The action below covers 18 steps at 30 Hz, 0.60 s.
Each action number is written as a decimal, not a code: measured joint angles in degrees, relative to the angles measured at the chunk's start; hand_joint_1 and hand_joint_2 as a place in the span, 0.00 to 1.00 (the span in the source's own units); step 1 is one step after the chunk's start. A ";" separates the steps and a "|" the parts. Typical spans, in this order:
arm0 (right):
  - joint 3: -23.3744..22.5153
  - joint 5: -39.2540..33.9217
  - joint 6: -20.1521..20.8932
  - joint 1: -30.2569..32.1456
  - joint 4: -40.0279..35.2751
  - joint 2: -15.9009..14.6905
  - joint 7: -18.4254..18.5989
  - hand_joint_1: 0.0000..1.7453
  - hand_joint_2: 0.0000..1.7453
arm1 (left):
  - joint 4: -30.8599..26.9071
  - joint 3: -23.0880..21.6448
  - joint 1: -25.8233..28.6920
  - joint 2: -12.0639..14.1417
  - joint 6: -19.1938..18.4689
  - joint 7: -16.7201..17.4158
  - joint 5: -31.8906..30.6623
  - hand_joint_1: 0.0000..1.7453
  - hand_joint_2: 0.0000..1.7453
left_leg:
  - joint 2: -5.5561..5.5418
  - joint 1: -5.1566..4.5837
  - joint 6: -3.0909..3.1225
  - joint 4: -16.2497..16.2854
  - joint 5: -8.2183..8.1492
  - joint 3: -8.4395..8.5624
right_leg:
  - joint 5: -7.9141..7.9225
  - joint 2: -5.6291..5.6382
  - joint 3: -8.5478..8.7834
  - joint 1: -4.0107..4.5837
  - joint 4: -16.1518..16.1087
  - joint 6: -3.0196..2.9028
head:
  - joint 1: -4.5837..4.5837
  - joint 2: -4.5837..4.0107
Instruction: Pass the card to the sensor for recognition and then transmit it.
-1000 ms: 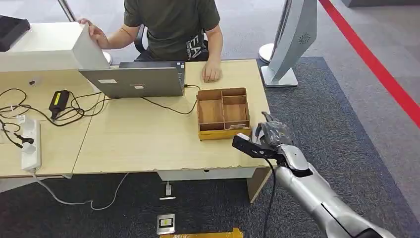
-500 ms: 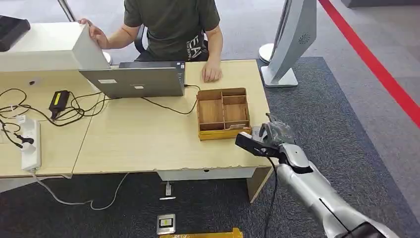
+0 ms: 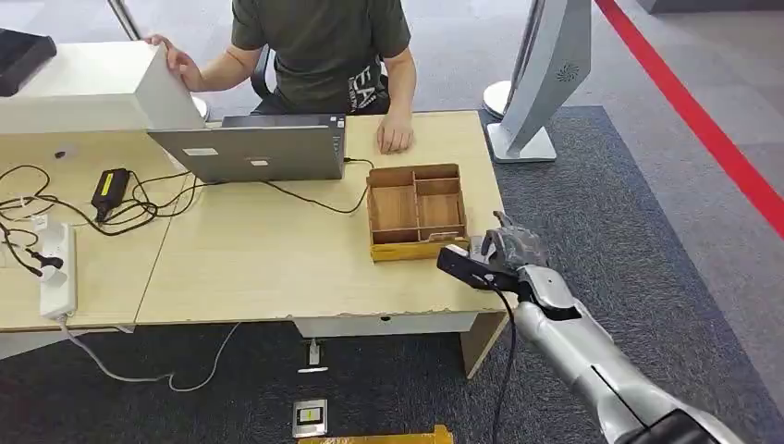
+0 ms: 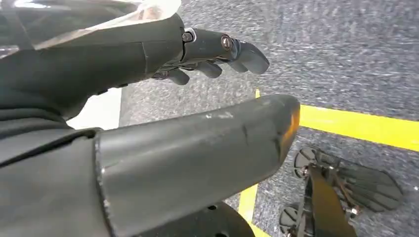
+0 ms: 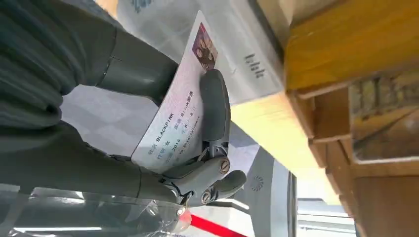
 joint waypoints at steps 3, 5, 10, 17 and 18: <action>0.00 -0.02 0.04 0.38 0.59 0.79 -0.44 1.00 1.00 | 0.00 0.26 0.00 -0.20 0.33 -0.04 0.20 0.00 0.00 | 0.00 0.00 0.00 0.00 0.00 0.00 | 0.00 0.00 0.00 0.00 -0.01 0.00 | 0.00 0.00; 0.00 0.00 -0.11 0.52 1.03 1.36 -0.64 1.00 1.00 | 0.00 0.50 0.00 -0.33 0.50 -0.04 0.37 0.00 0.00 | 0.00 0.00 0.00 0.00 0.00 0.02 | 0.00 0.00 0.01 0.00 -0.01 0.00 | 0.00 0.00; 0.02 -0.11 -0.46 0.64 2.01 2.19 -0.85 1.00 1.00 | 0.00 0.96 0.02 -0.55 0.94 -0.07 0.70 0.00 0.00 | -0.01 0.00 0.00 0.00 0.00 0.02 | 0.00 0.00 0.02 0.00 -0.01 0.00 | 0.00 0.00; 0.02 0.35 -0.28 0.27 2.86 2.36 -0.75 1.00 1.00 | 0.00 1.44 0.03 -0.55 1.01 -0.02 0.70 0.00 0.00 | -0.01 -0.01 0.00 0.00 0.00 0.01 | 0.00 0.00 0.02 -0.01 0.00 0.00 | 0.00 0.00; 0.02 0.55 -0.28 0.01 3.04 2.36 -0.55 1.00 1.00 | 0.00 1.49 0.03 -0.55 0.96 -0.02 0.68 0.00 0.00 | -0.01 -0.01 0.00 0.00 0.00 0.01 | 0.00 0.00 0.01 -0.01 -0.01 0.00 | -0.02 0.00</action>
